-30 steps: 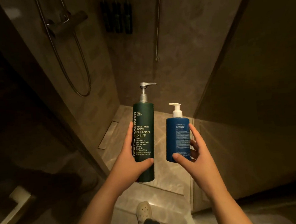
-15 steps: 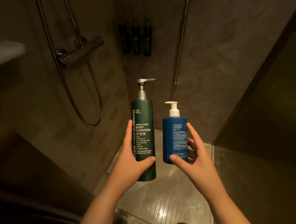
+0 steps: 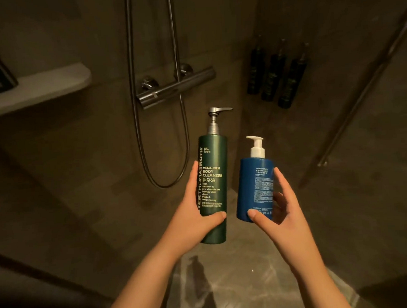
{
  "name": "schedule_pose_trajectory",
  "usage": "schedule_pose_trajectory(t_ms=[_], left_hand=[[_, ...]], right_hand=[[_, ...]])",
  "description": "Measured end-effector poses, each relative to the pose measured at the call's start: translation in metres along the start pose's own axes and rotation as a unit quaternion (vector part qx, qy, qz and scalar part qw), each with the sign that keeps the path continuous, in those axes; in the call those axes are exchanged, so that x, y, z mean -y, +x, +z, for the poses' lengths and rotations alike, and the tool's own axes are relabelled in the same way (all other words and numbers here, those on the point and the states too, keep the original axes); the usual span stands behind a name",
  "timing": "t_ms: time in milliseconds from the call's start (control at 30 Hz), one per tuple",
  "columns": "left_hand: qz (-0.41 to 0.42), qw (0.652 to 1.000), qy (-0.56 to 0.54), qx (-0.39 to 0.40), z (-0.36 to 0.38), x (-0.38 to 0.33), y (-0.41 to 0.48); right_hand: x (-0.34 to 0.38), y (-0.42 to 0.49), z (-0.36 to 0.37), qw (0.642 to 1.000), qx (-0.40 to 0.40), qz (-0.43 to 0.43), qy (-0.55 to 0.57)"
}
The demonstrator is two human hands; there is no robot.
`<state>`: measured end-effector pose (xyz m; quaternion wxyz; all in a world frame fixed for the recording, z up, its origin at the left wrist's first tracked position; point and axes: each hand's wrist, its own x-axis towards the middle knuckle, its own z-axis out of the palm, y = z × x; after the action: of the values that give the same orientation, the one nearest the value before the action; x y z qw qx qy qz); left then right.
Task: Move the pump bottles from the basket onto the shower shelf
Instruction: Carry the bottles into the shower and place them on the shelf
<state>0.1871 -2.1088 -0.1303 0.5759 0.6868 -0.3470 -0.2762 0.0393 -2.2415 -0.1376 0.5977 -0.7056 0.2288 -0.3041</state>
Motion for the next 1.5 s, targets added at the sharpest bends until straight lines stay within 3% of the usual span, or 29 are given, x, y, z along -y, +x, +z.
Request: schedule_pose_trajectory(t_ms=[233, 567, 1067, 1500], left_hand=[[0.005, 0.994, 0.003, -0.107, 0.007, -0.018, 0.043], [0.022, 0.965, 0.021, -0.260, -0.065, -0.032, 0.045], [0.140, 0.917, 0.112, -0.355, -0.194, -0.094, 0.062], [0.173, 0.854, 0.183, -0.455, -0.253, -0.128, 0.108]], right_hand=[[-0.001, 0.091, -0.008, 0.992, 0.117, -0.033, 0.029], [0.024, 0.163, 0.085, 0.951, 0.285, -0.086, 0.083], [0.112, 0.233, 0.210, 0.900, 0.331, -0.240, 0.151], [0.153, 0.308, 0.278, 0.873, 0.364, -0.285, 0.158]])
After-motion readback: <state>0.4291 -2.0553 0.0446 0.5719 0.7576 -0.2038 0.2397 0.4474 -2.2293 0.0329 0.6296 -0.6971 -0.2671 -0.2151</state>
